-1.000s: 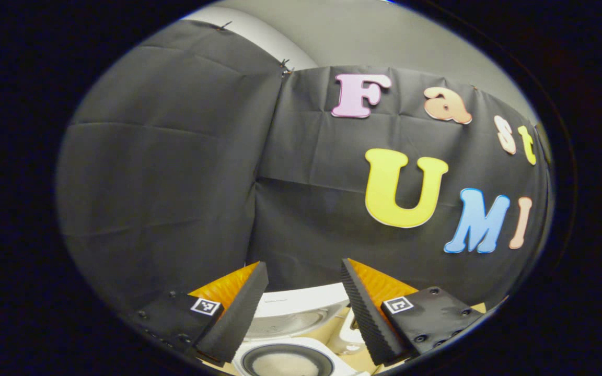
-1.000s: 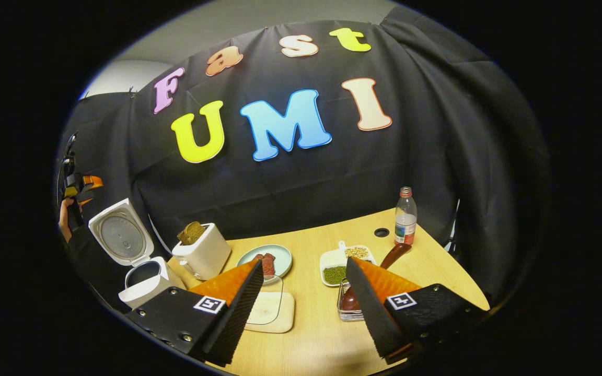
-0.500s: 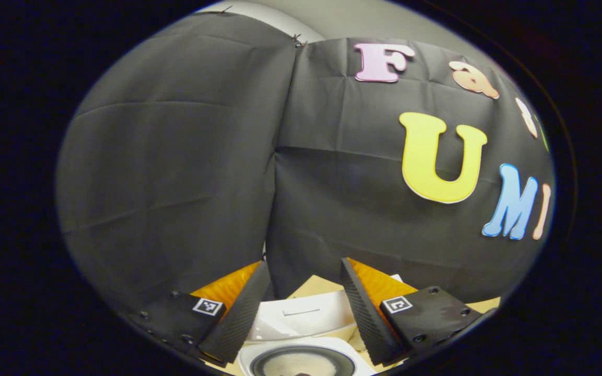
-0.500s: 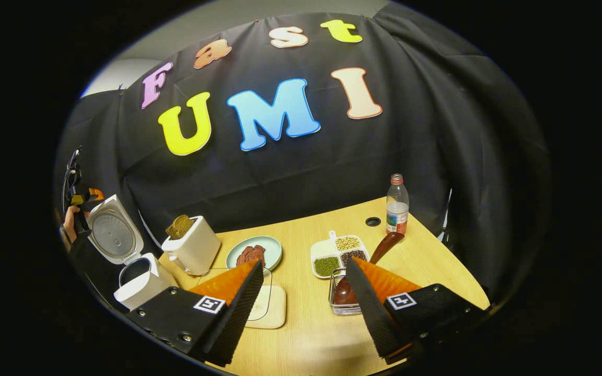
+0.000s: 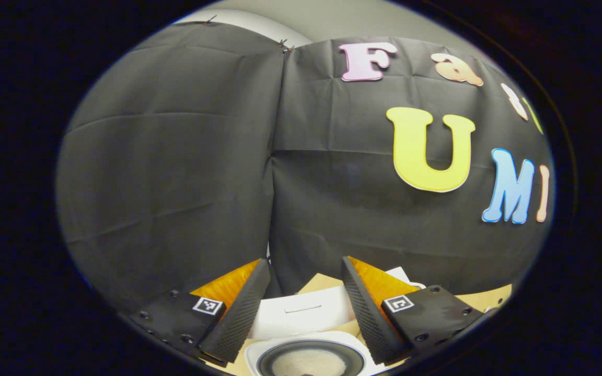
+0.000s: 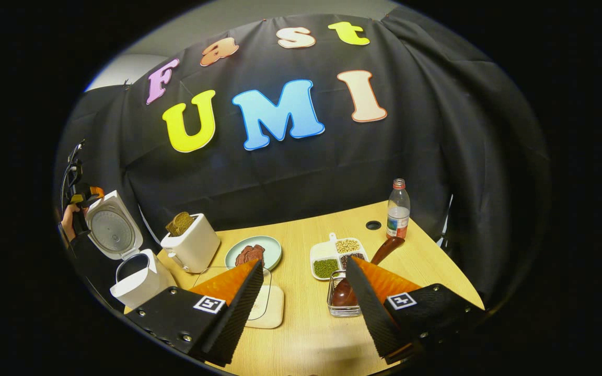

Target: Close the left gripper, press the button to open the rice cooker; take a wooden spoon from the chopstick holder with the right hand, scoop a spoonful of rice and pour it into the rice cooker, then put the wooden spoon back into the chopstick holder.

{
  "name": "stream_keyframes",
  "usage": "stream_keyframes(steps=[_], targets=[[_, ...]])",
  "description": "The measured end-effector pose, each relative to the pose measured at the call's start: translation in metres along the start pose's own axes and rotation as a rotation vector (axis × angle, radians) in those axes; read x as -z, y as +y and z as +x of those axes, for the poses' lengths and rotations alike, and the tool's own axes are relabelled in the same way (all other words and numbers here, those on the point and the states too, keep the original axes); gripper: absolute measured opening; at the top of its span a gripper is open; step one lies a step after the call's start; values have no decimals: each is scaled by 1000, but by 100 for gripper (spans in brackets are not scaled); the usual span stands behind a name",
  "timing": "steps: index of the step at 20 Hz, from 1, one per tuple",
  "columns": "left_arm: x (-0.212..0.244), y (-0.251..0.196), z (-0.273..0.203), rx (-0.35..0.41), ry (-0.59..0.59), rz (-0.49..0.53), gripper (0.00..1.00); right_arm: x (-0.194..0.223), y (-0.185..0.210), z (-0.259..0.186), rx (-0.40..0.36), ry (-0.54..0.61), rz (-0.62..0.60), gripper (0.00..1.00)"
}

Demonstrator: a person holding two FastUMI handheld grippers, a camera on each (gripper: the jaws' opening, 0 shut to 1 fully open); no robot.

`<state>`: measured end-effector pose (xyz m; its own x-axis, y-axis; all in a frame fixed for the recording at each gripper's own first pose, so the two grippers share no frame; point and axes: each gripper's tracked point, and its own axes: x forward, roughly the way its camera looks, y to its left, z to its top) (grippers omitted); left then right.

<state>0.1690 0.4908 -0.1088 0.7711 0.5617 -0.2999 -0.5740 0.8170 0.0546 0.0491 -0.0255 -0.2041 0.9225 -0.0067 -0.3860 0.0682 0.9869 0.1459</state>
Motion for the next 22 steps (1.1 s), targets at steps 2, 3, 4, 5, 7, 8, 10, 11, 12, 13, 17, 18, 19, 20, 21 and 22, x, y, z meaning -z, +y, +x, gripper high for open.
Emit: stream_keyframes(steps=[2,3,4,5,7,8,10,11,12,13,17,18,19,20,21,22], targets=[[7,-6,-17,11,-20,10,96,-13,4,-6,-4,-19,6,96],[10,-6,-23,14,-27,10,95,-22,8,-8,-11,-40,15,97],[13,-8,-31,17,-31,12,96,-31,12,-10,-19,-63,20,97],[16,-11,-37,21,-32,16,95,-39,15,-12,-27,-80,18,96],[24,-16,-49,28,-34,17,99,-50,22,-16,-44,-104,9,97],[30,-18,-56,33,-32,14,92,-54,24,-17,-52,-112,7,96],[41,-28,-75,34,-30,8,92,-55,21,-18,-26,-112,-6,96],[48,-30,-81,30,-27,8,99,-57,21,-20,-25,-116,-17,96],[55,-32,-88,27,-22,8,99,-59,28,-22,-36,-123,-22,96],[63,-34,-94,26,-17,7,99,-60,34,-24,-49,-125,-27,96],[91,-45,-115,48,6,-21,99,-66,51,-26,-98,-135,-53,96],[97,-47,-120,56,15,-44,95,-65,53,-27,-105,-130,-58,95],[104,-49,-123,65,28,-62,95,-65,56,-27,-115,-129,-55,96],[112,-51,-126,69,44,-70,99,-66,59,-28,-121,-130,-51,96],[122,-53,-129,72,58,-67,95,-66,60,-29,-126,-129,-51,96],[129,-55,-131,73,67,-57,98,-66,62,-30,-130,-129,-55,95]])
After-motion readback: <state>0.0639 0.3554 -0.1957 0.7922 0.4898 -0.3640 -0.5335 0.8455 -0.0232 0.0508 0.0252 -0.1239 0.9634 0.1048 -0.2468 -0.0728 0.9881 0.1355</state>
